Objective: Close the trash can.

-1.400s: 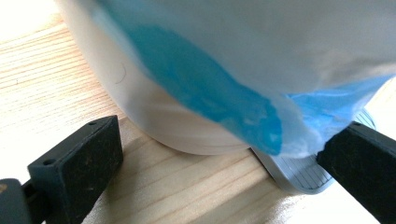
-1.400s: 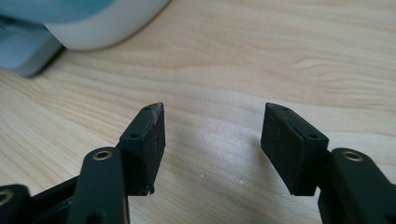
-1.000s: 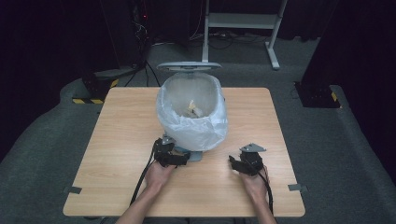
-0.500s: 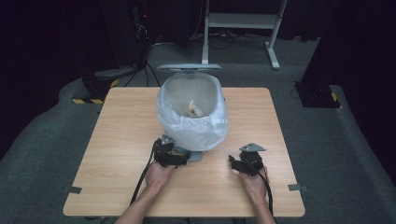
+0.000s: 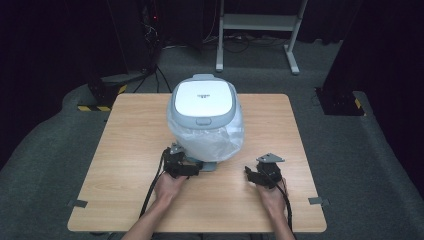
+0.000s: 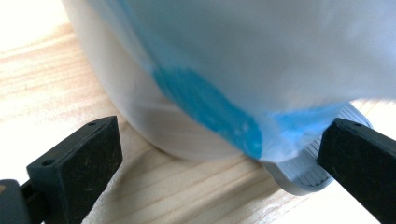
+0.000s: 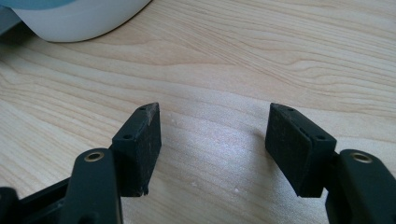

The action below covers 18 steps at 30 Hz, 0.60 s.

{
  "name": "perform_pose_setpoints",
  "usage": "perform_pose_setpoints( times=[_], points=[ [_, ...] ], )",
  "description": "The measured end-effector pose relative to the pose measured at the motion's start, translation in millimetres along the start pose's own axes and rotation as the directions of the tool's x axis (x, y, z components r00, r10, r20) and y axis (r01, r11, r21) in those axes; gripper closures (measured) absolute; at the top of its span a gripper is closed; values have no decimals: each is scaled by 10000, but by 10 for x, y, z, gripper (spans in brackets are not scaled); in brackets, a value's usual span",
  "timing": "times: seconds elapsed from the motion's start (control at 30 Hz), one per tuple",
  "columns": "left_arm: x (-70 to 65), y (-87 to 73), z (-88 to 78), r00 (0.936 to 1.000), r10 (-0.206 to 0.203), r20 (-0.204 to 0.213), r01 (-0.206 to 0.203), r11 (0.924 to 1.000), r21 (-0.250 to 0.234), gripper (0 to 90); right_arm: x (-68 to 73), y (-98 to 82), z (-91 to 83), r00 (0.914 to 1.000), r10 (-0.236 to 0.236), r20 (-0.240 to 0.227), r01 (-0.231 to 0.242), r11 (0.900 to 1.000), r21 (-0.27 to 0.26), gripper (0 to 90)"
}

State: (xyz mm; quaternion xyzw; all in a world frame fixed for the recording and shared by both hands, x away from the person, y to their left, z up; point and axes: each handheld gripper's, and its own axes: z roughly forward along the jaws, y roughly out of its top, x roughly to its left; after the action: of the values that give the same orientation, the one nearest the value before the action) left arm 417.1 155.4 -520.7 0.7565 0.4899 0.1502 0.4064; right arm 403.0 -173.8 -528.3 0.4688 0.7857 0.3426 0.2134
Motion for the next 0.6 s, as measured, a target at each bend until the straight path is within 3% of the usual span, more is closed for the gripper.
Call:
perform_pose_setpoints(
  times=[0.13,0.3,0.33,0.37,0.4,0.6],
  points=[
    [1,11,-17,9999,168,-24,-168,9997,160,4,2,-1,-1,10000,5,7,-5,10000,3,358],
    [24,18,-42,9999,-111,-52,111,9999,122,16,1,0,-1,10000,7,4,-7,10000,4,357],
    [57,24,-73,9998,219,-32,-218,9991,373,16,1,0,-1,10000,4,4,-4,10000,3,357],
    [66,26,-87,9997,223,-39,-221,9991,373,16,1,0,-1,10000,0,0,0,10000,5,356],
    [52,23,-88,9999,-118,-37,118,9999,82,16,1,0,-1,10000,0,-3,0,10000,7,356],
    [102,15,-173,9997,-188,-126,188,9998,-1,16,3,0,0,10000,-15,-9,15,10000,5,348]
  ],
)
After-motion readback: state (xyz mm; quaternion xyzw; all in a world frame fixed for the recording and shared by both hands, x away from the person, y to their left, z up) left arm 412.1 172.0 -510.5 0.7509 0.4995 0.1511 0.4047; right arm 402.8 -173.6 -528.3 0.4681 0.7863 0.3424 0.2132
